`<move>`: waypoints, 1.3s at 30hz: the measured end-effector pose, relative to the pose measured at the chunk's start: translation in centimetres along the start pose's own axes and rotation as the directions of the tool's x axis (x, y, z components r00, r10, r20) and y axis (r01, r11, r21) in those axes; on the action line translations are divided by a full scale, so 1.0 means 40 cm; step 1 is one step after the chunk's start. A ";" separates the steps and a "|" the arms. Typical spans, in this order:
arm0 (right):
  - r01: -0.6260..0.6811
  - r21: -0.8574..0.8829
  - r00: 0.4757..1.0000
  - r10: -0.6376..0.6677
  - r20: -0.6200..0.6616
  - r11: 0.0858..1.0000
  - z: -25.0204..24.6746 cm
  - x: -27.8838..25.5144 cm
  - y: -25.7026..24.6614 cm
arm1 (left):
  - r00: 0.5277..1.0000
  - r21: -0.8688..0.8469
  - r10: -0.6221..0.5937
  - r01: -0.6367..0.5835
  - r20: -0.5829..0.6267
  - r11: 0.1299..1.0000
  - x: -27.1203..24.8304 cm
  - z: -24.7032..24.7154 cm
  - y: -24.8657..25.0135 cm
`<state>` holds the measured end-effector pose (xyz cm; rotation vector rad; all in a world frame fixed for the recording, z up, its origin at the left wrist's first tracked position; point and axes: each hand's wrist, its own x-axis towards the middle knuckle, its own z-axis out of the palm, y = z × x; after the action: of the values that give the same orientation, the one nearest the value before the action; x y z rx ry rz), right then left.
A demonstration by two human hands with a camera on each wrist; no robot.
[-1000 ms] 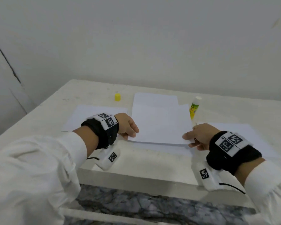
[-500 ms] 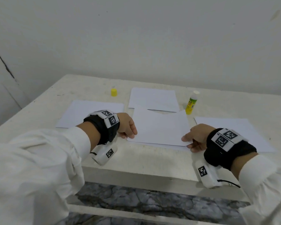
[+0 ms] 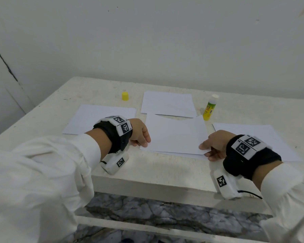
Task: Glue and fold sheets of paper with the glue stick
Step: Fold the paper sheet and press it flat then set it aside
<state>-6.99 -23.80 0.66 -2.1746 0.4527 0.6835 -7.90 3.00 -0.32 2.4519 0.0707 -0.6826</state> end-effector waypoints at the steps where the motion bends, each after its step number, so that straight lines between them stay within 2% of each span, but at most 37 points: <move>1: 0.000 -0.004 1.000 0.000 0.003 1.000 0.000 0.000 -0.001 | 1.000 0.004 -0.001 0.001 0.001 1.000 0.000 0.000 0.000; 13: 0.013 -0.081 1.000 -0.014 -0.012 0.997 0.003 0.008 0.000 | 1.000 0.080 -0.002 0.003 -0.008 0.997 0.000 0.003 0.005; 19: 0.037 -0.400 0.997 -0.059 -0.044 0.916 -0.017 -0.018 -0.030 | 1.000 0.156 0.002 0.001 -0.018 0.988 0.011 0.006 0.006; 32: 0.081 -0.526 0.993 -0.113 -0.029 0.846 -0.036 -0.019 -0.022 | 1.000 0.178 -0.024 0.020 0.020 0.984 0.013 -0.003 0.016; 39: 0.090 -0.536 0.991 -0.128 -0.033 0.839 -0.028 -0.017 -0.016 | 0.999 0.176 -0.028 0.024 0.021 0.984 0.011 -0.004 0.018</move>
<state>-6.83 -24.19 2.05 -2.7336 0.1747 0.7372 -7.32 2.44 -0.05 2.6152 0.0337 -0.7581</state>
